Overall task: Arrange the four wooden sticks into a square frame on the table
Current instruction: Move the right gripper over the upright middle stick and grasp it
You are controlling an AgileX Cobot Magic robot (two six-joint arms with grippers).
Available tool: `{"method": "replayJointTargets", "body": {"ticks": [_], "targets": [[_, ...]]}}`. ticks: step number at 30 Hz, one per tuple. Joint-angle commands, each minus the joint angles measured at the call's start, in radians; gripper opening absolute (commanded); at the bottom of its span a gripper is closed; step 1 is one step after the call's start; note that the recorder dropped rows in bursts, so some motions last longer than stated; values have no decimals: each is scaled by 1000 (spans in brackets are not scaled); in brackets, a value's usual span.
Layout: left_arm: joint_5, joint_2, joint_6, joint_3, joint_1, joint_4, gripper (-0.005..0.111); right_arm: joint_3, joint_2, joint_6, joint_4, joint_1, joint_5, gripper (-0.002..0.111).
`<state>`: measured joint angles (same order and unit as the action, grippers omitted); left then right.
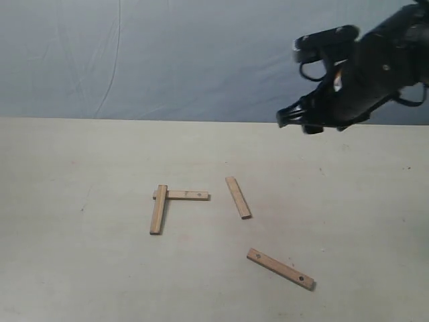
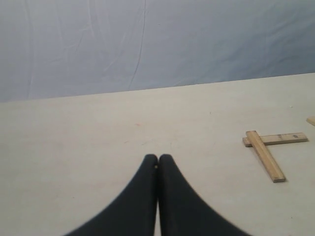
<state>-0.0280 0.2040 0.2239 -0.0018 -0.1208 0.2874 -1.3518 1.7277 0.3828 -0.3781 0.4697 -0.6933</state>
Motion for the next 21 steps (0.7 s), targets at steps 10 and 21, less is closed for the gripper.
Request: {"method": "replayJointTargets", "body": {"ticks": [10, 21], "targets": [[5, -1, 2, 2, 34, 2, 0, -183, 310, -110, 288, 103, -76, 54], [4, -204, 2, 2, 50, 2, 0, -299, 429, -92, 336, 119, -83, 56]]}}
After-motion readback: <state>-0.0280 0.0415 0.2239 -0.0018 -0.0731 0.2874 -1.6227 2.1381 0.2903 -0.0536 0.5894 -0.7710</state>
